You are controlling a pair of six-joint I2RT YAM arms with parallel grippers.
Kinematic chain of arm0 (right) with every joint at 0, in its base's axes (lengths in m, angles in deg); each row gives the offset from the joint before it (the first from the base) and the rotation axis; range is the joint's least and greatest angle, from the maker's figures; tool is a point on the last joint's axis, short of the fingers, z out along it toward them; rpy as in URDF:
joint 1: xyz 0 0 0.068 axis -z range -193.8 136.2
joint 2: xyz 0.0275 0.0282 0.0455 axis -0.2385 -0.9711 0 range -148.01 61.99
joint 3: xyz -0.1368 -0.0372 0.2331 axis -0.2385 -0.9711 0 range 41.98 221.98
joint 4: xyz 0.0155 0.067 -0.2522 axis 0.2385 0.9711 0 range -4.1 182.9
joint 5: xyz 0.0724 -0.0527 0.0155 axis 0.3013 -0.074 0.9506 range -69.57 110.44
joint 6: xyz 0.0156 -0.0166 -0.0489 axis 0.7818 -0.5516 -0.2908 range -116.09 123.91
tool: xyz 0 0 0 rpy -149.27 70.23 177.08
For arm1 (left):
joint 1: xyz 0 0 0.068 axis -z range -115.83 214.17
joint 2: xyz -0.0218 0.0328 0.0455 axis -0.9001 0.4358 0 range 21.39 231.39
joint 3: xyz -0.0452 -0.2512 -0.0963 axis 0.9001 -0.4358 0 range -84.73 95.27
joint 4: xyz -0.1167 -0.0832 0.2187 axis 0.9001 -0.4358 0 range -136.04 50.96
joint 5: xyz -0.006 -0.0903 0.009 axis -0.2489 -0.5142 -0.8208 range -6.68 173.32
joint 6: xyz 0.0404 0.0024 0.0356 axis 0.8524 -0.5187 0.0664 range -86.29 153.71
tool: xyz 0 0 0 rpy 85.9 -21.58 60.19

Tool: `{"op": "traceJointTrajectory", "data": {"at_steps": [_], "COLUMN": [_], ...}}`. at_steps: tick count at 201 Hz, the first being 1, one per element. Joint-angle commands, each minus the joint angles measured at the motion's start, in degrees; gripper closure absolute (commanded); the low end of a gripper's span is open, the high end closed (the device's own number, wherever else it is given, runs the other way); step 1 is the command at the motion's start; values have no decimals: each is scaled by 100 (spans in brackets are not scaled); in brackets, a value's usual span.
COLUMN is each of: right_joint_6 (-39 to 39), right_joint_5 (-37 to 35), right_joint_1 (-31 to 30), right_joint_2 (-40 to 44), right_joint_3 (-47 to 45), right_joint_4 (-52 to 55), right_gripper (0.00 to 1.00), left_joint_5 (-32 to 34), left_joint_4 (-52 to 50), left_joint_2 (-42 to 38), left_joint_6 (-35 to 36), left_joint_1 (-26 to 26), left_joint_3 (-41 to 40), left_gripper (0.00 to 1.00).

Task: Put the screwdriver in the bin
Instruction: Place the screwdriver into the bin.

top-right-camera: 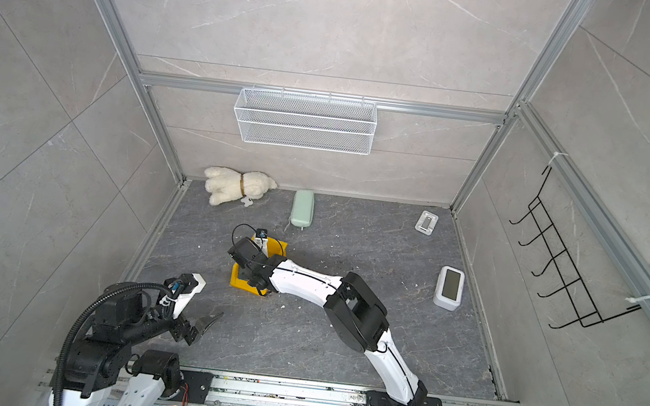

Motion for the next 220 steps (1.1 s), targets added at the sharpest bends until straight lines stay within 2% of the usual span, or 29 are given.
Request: {"op": "traceJointTrajectory", "data": {"at_steps": [1, 17, 35, 114, 149, 171, 220], "right_joint_6": [-7, -89, -215, -791, -1118, -1333, -2083], "right_joint_5": [-152, -171, -188, -259, -175, -87, 110], "right_joint_1": [3, 3, 3, 20, 131, 234, 705], "right_joint_2": [15, 106, 237, 964, 1502, 1834, 2831], "right_joint_3": [16, 2, -51, -361, -883, -1312, -2528], "right_joint_4": [126, 125, 62, -217, -629, -961, -1759], "right_gripper": [81, 72, 67, 60, 54, 48, 19], "left_joint_5": [-26, -21, -26, -70, 28, 400, 1786], "left_joint_4": [61, 62, 64, 256, 836, 1279, 2525], "left_joint_2": [-11, 15, 24, 54, 183, 346, 1276], "left_joint_6": [73, 72, 90, -31, -470, -770, -1618], "left_joint_1": [10, 10, 10, 5, 9, 9, 1], "left_joint_3": [130, 139, 156, 82, -72, -204, -300], "left_gripper": [0, 0, 0, 0, 0, 0, 0]}}
